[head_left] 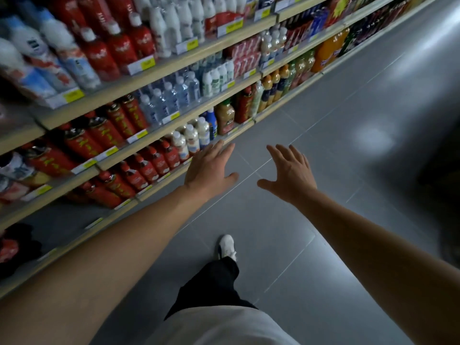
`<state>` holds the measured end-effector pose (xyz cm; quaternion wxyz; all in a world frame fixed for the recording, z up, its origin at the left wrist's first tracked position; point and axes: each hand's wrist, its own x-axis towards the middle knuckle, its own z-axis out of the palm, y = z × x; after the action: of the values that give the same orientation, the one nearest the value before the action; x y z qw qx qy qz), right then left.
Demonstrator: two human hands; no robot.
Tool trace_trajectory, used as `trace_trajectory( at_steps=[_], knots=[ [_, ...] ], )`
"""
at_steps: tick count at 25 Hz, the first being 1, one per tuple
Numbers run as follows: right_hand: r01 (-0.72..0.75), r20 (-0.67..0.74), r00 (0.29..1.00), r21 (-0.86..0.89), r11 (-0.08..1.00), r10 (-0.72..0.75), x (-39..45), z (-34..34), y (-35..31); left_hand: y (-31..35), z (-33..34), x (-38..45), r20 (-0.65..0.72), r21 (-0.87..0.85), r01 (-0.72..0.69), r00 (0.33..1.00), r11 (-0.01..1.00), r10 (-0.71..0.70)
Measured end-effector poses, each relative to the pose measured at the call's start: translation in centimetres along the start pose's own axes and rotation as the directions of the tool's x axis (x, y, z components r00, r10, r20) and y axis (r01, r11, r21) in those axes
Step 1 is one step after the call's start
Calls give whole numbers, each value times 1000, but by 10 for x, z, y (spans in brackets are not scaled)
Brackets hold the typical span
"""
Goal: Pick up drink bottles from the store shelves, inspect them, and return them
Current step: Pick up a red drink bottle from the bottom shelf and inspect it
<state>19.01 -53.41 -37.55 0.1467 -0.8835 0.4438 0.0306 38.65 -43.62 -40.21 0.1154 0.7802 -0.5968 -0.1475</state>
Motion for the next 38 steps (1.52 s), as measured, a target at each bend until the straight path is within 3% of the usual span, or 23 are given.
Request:
trace_trajectory(
  at_steps=[10,16,21,24,30,33,38],
  knots=[
    [-21,18,1000,8,1000,21,181,-70,145,76,9,227,14,-19,5,1000,1000,-5],
    [129,119,985,-9,992,-127,296,-91,235,113,35,334,-5,48,163,987,986,-163],
    [287,258,927,-23,958,-272,384,-104,278,134,50,388,-52,28,314,948,949,-313],
    [378,304,889,-68,923,-341,432,-97,282,126,64,411,-30,-14,416,909,909,-417],
    [454,320,858,-102,885,-403,522,-55,274,88,102,475,26,-45,476,880,879,-475],
    [482,336,840,-101,870,-426,565,-23,280,68,125,505,-8,-40,475,879,879,-476],
    [523,325,815,-54,851,-480,655,78,316,9,226,561,-46,-1,537,843,844,-536]
  ],
)
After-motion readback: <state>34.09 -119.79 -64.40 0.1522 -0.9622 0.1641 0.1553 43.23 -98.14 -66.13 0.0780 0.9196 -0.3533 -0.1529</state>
